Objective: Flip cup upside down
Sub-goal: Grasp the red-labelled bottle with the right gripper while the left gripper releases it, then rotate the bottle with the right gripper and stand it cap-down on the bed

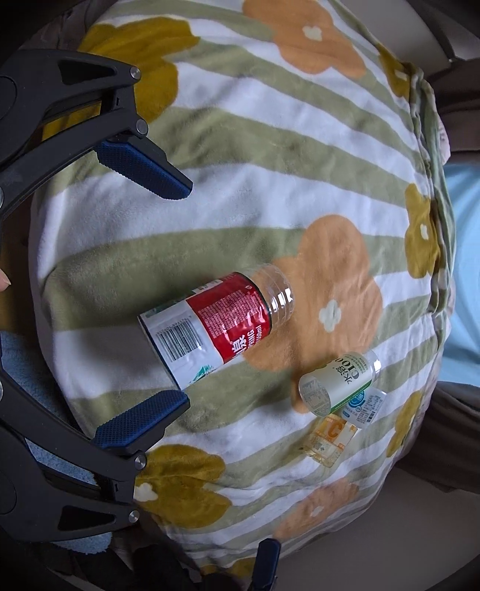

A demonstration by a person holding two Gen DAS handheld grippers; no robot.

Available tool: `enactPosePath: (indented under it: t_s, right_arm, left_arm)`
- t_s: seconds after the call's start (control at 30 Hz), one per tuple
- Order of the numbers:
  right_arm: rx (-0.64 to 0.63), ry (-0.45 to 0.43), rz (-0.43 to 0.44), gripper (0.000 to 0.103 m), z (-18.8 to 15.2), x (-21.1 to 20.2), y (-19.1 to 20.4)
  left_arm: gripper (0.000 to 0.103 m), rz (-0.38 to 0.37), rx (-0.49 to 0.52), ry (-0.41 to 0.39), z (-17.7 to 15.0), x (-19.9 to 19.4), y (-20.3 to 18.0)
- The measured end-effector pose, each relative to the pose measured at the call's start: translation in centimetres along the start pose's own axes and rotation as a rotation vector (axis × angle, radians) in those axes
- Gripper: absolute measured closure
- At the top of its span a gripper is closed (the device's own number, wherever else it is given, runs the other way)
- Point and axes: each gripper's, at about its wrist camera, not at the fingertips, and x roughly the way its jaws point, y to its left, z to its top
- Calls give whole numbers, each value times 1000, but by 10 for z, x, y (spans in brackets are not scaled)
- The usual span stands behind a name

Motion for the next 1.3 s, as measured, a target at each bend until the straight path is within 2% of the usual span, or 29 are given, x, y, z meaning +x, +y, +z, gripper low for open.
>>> enactPosePath:
  t_s: [0.1, 0.27, 0.4, 0.5, 0.6, 0.7, 0.8, 0.93, 1.0, 1.1, 1.2, 1.3]
  right_arm:
    - [-29, 101, -26, 0, 25, 23, 15]
    - [-14, 265, -1, 0, 58, 82, 32]
    - [-29, 394, -73, 0, 72, 136, 44]
    - [-14, 473, -98, 0, 80, 170, 47]
    - [-9, 530, -142, 1, 87, 198, 46]
    - [-13, 574, -185, 13, 90, 219, 44]
    - [18, 626, -164, 24, 89, 234, 42]
    - [53, 649, -132, 30, 87, 244, 40]
    - [63, 648, -129, 41, 87, 246, 38]
    - [71, 645, -123, 43, 89, 244, 36]
    - [60, 606, -128, 44, 97, 233, 36]
    - [47, 504, -111, 44, 109, 214, 41]
  left_arm:
    - [0, -4, -13, -27, -20, -8, 9]
    - [0, 13, -46, -68, -50, -7, 28]
    - [0, -20, -74, -92, -65, -1, 40]
    - [0, -66, -116, -98, -71, 8, 49]
    - [0, -80, -130, -91, -74, 15, 52]
    - [0, -66, -129, -81, -73, 23, 53]
    - [0, -95, -134, -49, -72, 30, 55]
    - [0, -155, -178, -15, -74, 39, 62]
    - [0, -162, -188, -18, -74, 39, 63]
    - [0, -166, -203, -23, -74, 38, 65]
    - [0, -173, -214, -26, -74, 38, 67]
    - [0, -174, -217, -31, -74, 36, 67]
